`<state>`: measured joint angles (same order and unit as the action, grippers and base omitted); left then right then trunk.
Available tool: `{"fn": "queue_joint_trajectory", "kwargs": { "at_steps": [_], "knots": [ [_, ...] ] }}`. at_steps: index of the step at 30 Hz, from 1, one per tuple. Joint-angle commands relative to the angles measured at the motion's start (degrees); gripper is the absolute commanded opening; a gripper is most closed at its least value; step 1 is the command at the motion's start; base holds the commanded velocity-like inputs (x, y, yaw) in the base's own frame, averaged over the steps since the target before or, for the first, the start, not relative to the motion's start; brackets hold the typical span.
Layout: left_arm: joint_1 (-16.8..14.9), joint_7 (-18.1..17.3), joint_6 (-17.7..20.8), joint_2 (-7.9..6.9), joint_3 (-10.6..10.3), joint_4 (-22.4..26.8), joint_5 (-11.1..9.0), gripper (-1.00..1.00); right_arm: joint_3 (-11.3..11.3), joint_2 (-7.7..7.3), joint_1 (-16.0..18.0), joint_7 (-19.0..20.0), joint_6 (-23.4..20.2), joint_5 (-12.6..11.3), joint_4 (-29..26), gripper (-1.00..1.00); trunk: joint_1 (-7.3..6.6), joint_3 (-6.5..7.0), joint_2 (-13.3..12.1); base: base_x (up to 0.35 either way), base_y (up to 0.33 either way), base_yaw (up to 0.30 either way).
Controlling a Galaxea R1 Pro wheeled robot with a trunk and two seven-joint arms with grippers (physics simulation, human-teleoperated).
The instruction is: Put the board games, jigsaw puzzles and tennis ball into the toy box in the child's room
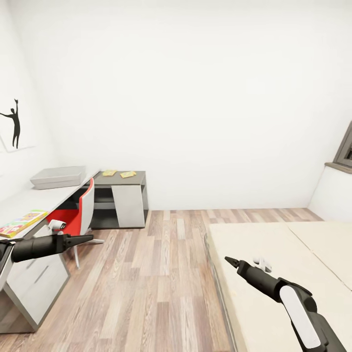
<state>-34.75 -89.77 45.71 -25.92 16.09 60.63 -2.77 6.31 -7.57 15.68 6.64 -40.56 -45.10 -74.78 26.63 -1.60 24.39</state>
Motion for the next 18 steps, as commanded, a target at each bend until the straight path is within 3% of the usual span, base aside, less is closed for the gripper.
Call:
{"fn": "queue_joint_trajectory", "kwargs": {
  "at_steps": [1,18],
  "knots": [
    [-0.05,-0.23,0.61,-0.01,0.0,0.01,0.04,1.0,0.1,0.01,0.05,0.3,-0.31,0.18,-0.01,1.0,0.04,-0.13,0.13,0.0,-0.114,0.0],
    [-0.05,-0.23,0.61,-0.01,0.0,0.01,0.04,1.0,0.1,0.01,0.08,0.32,-0.31,0.19,-0.01,1.0,0.04,-0.13,0.13,0.0,-0.119,0.0]
  ]
}}
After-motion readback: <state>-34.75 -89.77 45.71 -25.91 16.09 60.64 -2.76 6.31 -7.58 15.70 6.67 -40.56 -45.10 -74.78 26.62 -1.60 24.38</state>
